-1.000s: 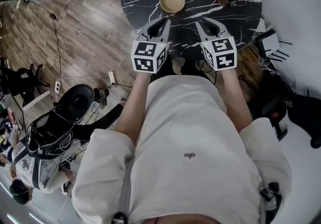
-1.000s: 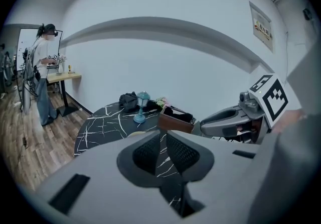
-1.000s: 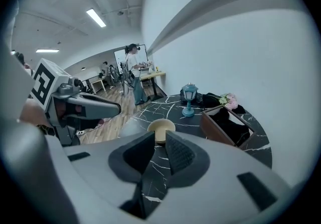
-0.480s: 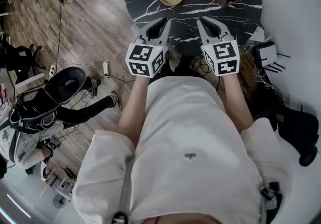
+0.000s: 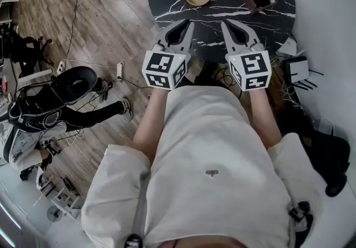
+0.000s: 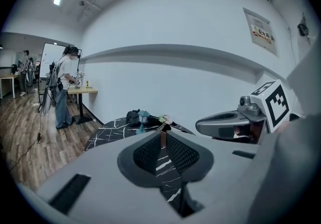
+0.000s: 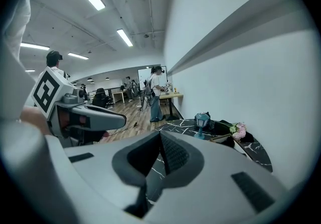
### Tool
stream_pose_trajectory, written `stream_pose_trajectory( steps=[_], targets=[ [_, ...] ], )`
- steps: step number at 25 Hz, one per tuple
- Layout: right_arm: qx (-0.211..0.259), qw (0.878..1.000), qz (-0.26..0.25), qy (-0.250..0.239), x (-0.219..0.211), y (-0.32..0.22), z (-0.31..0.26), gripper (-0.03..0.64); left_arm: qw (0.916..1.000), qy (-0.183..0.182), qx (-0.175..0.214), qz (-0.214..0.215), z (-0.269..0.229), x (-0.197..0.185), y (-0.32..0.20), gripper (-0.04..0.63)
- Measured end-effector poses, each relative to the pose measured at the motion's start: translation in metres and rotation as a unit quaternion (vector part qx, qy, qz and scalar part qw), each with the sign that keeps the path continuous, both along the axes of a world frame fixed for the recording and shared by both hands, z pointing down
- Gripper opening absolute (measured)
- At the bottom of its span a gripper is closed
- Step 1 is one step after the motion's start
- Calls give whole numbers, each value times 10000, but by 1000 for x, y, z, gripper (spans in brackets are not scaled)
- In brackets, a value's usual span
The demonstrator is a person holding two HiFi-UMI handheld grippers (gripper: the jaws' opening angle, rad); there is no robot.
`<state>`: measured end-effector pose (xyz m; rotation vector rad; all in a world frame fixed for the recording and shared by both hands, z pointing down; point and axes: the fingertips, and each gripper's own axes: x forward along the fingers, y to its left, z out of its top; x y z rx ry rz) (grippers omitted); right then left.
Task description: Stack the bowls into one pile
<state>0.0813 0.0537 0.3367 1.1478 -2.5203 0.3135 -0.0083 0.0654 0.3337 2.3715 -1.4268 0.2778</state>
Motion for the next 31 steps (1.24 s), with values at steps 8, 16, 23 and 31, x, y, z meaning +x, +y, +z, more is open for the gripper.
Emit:
stream_pose_trajectory(
  steps=[8,16,23,31],
  targets=[
    [259,9997,27,-33,-5,0,-20,5,9999,43,160,38,-12,-5,-2,34],
    [421,9991,9,-88,-9,2,-32,5,9995,65,300,33,-19,-6,-6,23],
    [459,9989,-5,-57,-12,4,-33,4,9994,63,349,-12,-20,-12,-3,12],
    [485,9988,-81,-37,-26,12,-33,3,9992,-29,393,-49,-20,-26,6,6]
  ],
)
